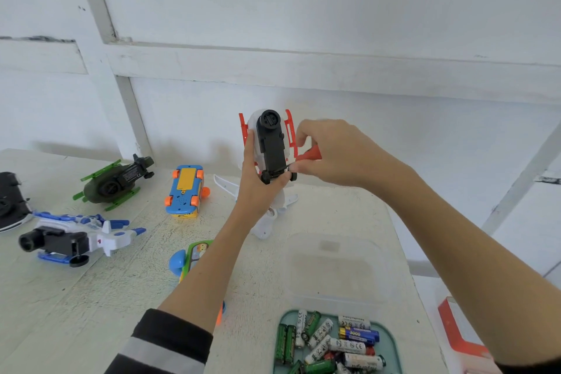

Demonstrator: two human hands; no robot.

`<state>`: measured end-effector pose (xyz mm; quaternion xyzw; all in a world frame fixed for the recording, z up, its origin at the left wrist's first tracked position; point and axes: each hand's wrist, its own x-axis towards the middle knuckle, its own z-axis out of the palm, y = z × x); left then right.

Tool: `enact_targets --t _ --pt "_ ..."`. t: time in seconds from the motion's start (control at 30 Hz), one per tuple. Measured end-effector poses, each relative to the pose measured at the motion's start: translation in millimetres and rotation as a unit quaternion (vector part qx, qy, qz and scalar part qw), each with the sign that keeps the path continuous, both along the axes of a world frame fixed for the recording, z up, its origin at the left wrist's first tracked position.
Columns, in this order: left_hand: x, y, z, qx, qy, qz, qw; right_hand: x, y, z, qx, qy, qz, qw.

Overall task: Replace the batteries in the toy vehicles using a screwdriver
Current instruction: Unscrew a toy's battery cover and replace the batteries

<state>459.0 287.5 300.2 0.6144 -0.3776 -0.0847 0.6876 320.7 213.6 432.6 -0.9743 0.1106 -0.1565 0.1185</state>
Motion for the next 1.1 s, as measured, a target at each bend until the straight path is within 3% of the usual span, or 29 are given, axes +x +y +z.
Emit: enact_targets --t 0.07,0.23,0.33,0.43,0.5,0.6,0.7,0.77,0.83,0.9,1.0,1.1 --pt "-0.6 1.5 -2.1 0.000 0.005 -0.011 1.000 -0.5 -3.5 -1.1 0.015 0.026 -0.039 0.999" --pt "-1.9 2.7 -1.1 -0.012 0.007 -0.016 1.000 0.0 -5.7 -9.7 0.019 -0.081 0.028 0.996" --pt "-0.4 2.0 1.0 -0.011 0.006 -0.010 1.000 -2.6 -4.5 -8.3 0.028 -0.049 0.041 0.998" --pt "2.6 0.1 -0.3 -0.011 0.002 -0.010 1.000 -1.5 -2.9 -9.1 0.035 -0.023 -0.030 0.999" --pt "1.5 0.3 0.3 -0.010 0.004 -0.004 1.000 0.6 -4.1 -11.9 -0.012 -0.064 -0.036 0.997" --pt "1.4 -0.4 -0.3 -0.014 0.003 -0.002 1.000 0.6 -3.0 -10.7 -0.004 -0.102 0.002 0.995" --pt "3.2 0.2 0.1 -0.014 -0.001 -0.007 1.000 -2.3 -3.3 -6.6 0.034 -0.060 0.030 0.997" --pt "3.9 0.2 0.4 -0.015 -0.005 -0.008 1.000 -1.9 -4.0 -5.7 0.075 -0.011 -0.005 0.997" --pt "4.4 -0.3 0.5 -0.010 -0.005 0.004 1.000 1.5 -5.5 -8.4 0.030 0.010 -0.045 0.998" --pt "3.9 -0.3 1.4 -0.005 -0.006 0.012 1.000 6.2 -5.7 -12.9 -0.038 -0.047 -0.044 0.997" --pt "4.5 -2.6 2.0 -0.009 -0.019 0.007 1.000 6.4 -3.0 -11.5 -0.023 -0.108 0.012 0.994" --pt "7.9 -5.3 1.3 -0.011 -0.033 0.002 0.999 6.1 -0.2 -7.6 -0.026 -0.091 0.038 0.995"
